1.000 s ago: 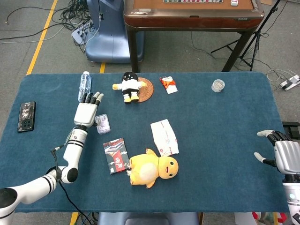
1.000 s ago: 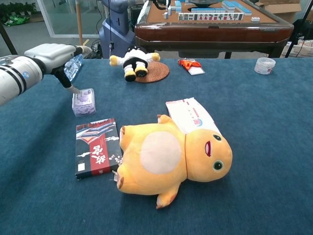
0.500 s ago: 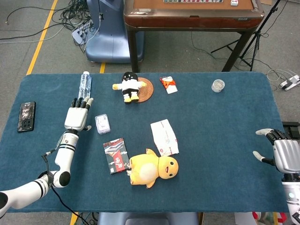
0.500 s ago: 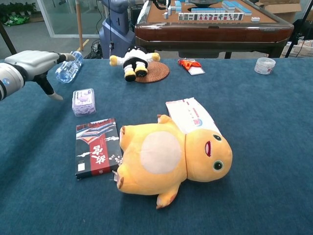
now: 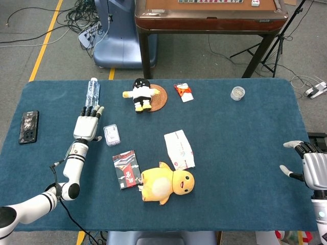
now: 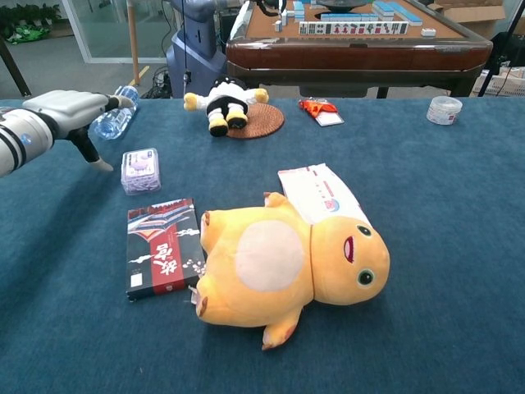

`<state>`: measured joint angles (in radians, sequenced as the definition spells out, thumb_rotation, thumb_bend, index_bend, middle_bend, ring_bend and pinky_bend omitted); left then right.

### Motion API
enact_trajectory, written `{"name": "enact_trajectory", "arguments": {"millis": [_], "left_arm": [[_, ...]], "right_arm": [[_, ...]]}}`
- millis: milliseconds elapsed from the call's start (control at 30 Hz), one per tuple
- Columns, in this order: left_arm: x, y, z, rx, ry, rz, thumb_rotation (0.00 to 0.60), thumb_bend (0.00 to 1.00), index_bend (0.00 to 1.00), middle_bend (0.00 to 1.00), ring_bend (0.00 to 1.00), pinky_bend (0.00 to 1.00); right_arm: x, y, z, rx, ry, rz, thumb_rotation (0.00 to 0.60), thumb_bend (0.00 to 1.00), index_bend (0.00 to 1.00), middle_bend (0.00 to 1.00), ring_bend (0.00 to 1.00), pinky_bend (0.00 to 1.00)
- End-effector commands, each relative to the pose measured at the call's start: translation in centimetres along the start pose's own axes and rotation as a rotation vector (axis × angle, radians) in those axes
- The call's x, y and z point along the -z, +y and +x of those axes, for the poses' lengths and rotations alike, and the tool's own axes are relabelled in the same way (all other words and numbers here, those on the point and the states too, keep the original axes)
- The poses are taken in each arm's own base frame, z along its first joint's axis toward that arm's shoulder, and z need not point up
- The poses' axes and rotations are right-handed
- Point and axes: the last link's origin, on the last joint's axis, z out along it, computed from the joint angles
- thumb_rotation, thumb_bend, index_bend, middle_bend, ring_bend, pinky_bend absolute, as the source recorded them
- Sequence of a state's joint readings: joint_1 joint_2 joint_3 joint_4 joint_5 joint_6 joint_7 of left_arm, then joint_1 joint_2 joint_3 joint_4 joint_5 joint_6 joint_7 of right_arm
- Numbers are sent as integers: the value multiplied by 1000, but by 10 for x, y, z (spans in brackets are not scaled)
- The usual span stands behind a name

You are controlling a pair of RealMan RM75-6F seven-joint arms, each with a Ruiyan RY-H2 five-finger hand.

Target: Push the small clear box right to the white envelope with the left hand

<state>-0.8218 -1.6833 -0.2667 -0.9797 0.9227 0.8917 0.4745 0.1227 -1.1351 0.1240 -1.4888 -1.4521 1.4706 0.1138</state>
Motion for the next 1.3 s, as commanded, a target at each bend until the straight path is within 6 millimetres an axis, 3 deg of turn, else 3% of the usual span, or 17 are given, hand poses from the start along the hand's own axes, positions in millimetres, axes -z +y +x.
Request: {"name": "enact_trajectory", "arguments": {"millis": [33,600,1300], "left_arm": [[-1,2,1,9,3,0,600,0,0,0,0,0],[-9,14,0,22,-2,-22,600,0,0,0,0,0],[-19,37,4,35,9,-59,600,0,0,0,0,0]], "right_arm": [[0,0,-1,-2,-1,2,600,0,375,369,292,400],[2,1,3,5,3,-5,600,0,375,369,292,400],[4,7,-7,-7,-18,-24,600,0,375,369,292,400]]}}
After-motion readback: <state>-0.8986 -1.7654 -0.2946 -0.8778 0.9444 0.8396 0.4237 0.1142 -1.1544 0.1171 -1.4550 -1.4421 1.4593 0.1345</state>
